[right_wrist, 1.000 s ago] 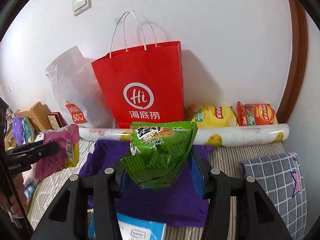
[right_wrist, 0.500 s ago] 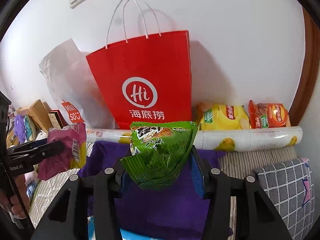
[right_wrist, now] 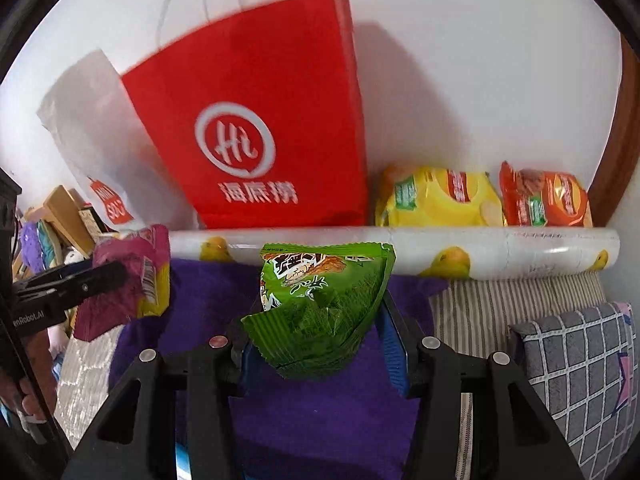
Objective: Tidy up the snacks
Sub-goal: 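Carry the pink bag in the left tool and green bag in the right tool over the purple towel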
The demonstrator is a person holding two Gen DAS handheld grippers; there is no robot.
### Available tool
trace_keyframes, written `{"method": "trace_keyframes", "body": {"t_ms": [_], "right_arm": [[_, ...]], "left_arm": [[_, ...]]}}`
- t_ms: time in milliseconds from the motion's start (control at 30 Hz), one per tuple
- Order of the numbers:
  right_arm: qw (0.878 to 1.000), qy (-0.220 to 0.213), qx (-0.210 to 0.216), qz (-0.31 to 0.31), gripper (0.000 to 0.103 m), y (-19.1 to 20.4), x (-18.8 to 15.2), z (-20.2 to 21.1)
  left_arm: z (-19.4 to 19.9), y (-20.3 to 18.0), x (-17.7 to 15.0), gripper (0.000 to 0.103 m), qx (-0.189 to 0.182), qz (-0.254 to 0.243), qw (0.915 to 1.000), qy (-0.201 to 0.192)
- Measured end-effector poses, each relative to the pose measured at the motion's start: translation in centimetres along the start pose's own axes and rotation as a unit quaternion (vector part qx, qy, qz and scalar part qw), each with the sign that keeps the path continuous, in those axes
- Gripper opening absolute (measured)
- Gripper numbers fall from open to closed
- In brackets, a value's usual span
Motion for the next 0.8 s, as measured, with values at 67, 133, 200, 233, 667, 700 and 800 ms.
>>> {"method": "trace_keyframes", "body": {"t_ms": [67, 133, 200, 233, 667, 700, 800], "right_arm": [[1.000, 0.011, -0.002, 0.001, 0.050, -0.3, -0.1, -0.9], [1.000, 0.023, -0.004, 0.001, 0.050, -0.5, -0.4, -2.0], [0.999, 0.038, -0.003, 0.001, 0.050, -0.6, -0.7, -3.1], [0.999, 0.043, -0.004, 0.000, 0.050, -0.7, -0.7, -3.5], [0.996, 0.089, -0.015, -0.007, 0.050, -1.5, -1.9, -7.4], [0.996, 0.091, -0.016, -0.007, 0.050, -1.5, -2.0, -7.6], [0.995, 0.096, -0.021, -0.005, 0.050, -1.3, -2.2, -8.1]], "left_arm": [[-1.3, 0.6, -0.1, 0.058, -0.005, 0.008, 0.9999, 0.009], [-2.3, 0.9, -0.2, 0.058, -0.005, 0.011, 0.9996, 0.025], [-3.0, 1.3, -0.2, 0.058, -0.005, 0.012, 0.9994, 0.031], [-3.5, 1.6, -0.3, 0.058, -0.003, 0.015, 0.9992, 0.036], [-5.7, 1.7, -1.0, 0.058, 0.011, 0.006, 0.9977, 0.067], [-5.9, 1.7, -1.1, 0.058, 0.011, 0.006, 0.9975, 0.070], [-6.4, 1.6, -1.3, 0.058, 0.013, 0.004, 0.9967, 0.080]]}}
Point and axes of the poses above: each gripper's, at about its wrist camera, not at the fingertips, and z roughly against the way its jaws point, y to its left, x to its top, the point moved 7 cm from there along -z, roughly the way its jaws point, and after that the axes turned 13 degrees about y, right-handed, at the moved point
